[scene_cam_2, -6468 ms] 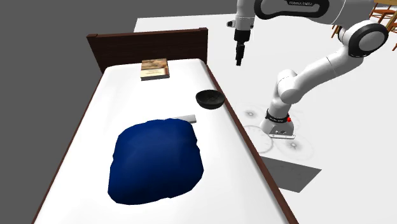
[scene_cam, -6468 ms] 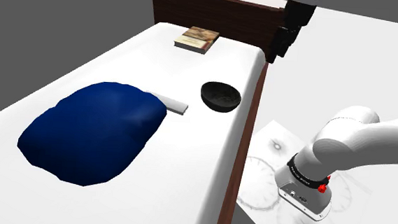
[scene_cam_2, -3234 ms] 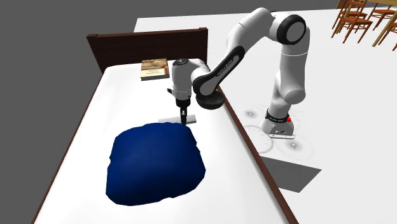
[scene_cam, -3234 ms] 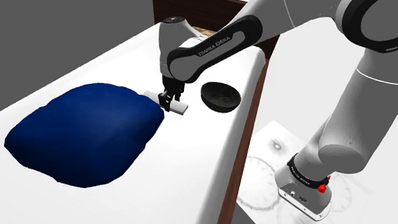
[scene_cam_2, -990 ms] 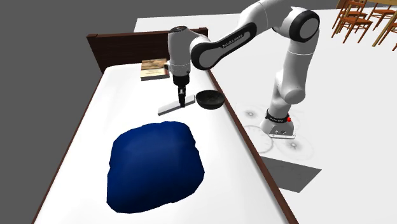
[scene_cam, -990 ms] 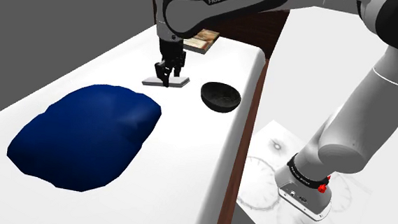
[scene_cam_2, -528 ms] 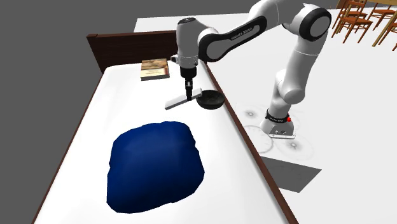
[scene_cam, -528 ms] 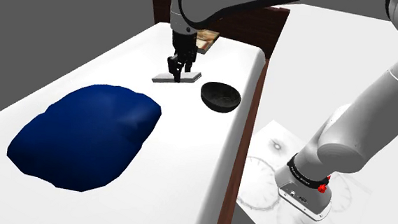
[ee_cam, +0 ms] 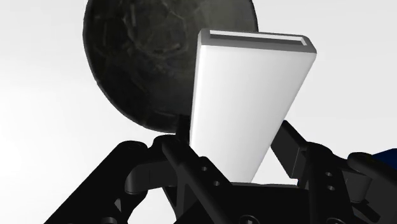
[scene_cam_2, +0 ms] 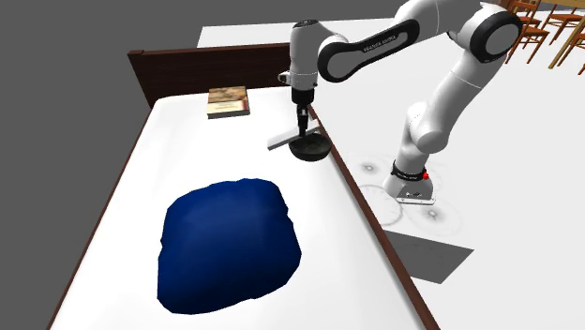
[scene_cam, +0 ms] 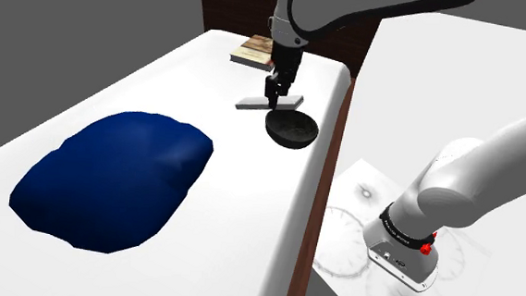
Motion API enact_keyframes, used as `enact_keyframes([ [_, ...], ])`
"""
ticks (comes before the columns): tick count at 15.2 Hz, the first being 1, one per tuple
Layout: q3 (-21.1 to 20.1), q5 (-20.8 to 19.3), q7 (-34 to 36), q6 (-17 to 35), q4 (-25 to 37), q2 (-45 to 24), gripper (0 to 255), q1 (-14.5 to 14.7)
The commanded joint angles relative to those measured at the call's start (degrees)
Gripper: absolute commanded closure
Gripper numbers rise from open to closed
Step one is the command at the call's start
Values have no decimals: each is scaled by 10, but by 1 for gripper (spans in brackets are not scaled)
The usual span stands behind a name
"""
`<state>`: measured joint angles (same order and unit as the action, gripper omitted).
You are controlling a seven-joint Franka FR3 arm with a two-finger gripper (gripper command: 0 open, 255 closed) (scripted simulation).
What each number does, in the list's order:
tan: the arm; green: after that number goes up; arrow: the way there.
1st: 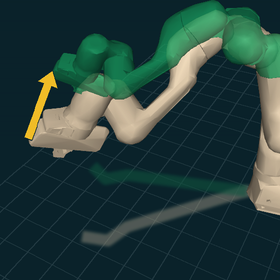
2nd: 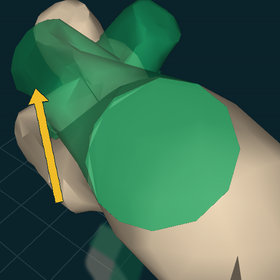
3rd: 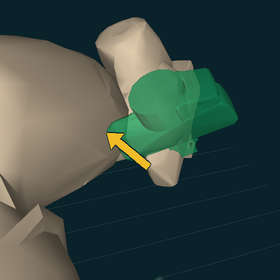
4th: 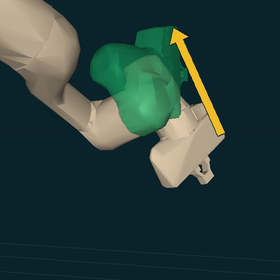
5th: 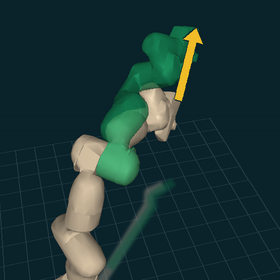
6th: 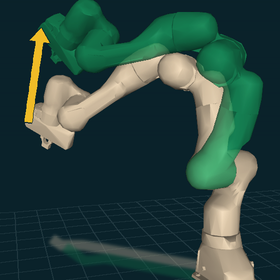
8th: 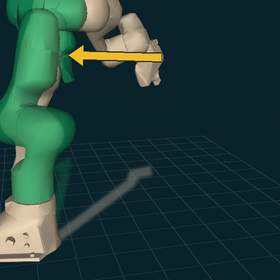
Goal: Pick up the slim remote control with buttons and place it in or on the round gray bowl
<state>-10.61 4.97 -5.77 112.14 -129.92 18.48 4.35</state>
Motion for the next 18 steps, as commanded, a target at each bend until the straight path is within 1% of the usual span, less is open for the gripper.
enact_keyframes([
  [1,16,2,-23,-2,-39,39,255,-5],
  [6,58,-9,-78,-21,-112,129,255,-22],
  [7,61,-10,-81,-22,-116,134,255,-23],
  [18,57,-7,-83,71,-184,109,255,-22],
])
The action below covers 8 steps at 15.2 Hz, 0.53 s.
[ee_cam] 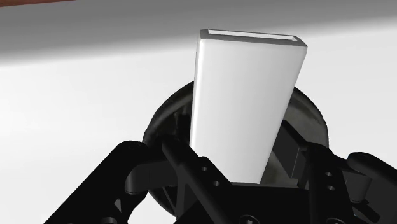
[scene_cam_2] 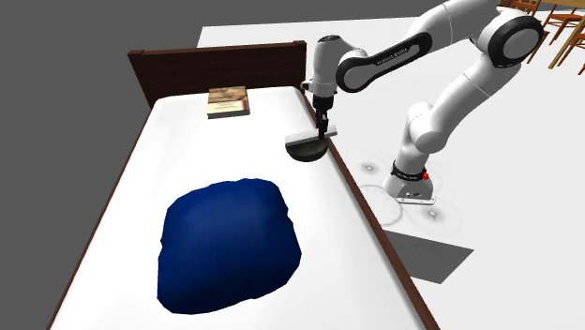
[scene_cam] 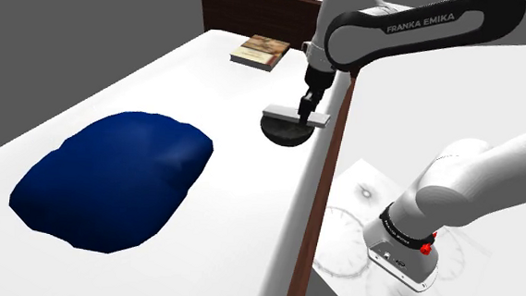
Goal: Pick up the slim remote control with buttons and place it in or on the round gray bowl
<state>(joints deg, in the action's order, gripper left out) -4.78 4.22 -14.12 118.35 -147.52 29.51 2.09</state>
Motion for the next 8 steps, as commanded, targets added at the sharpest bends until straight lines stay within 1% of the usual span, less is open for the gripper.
enact_keyframes([
  [1,-1,1,0,17,-13,-4,255,1],
  [3,-2,2,0,36,-25,-12,255,1],
  [8,-2,2,0,36,-25,-12,255,1],
])
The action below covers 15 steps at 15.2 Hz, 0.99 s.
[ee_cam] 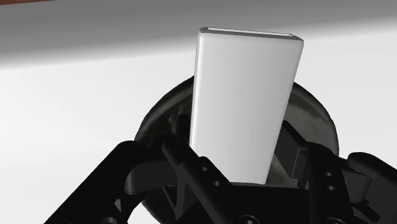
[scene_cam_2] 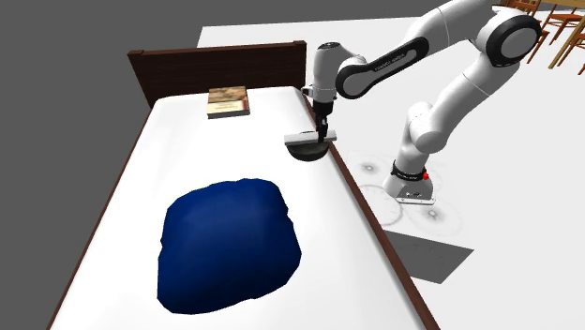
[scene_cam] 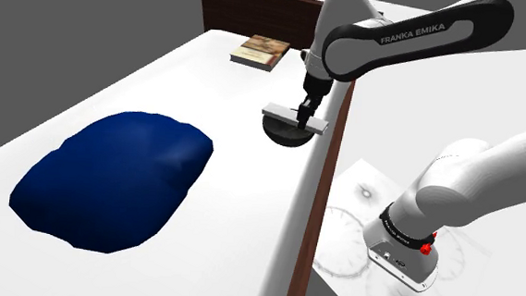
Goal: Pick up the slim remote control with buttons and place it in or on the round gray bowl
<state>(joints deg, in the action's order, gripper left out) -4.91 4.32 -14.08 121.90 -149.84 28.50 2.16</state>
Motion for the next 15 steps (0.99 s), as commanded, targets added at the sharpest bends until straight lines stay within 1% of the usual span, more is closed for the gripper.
enact_keyframes([
  [1,0,1,0,1,-1,-2,255,1],
  [2,0,1,0,1,-1,-2,255,1],
  [3,0,1,0,1,-2,-2,0,1],
  [8,0,1,0,1,-1,-2,0,1],
  [12,4,-3,0,-81,53,26,0,-1],
  [15,4,-3,0,-81,53,26,0,-1],
])
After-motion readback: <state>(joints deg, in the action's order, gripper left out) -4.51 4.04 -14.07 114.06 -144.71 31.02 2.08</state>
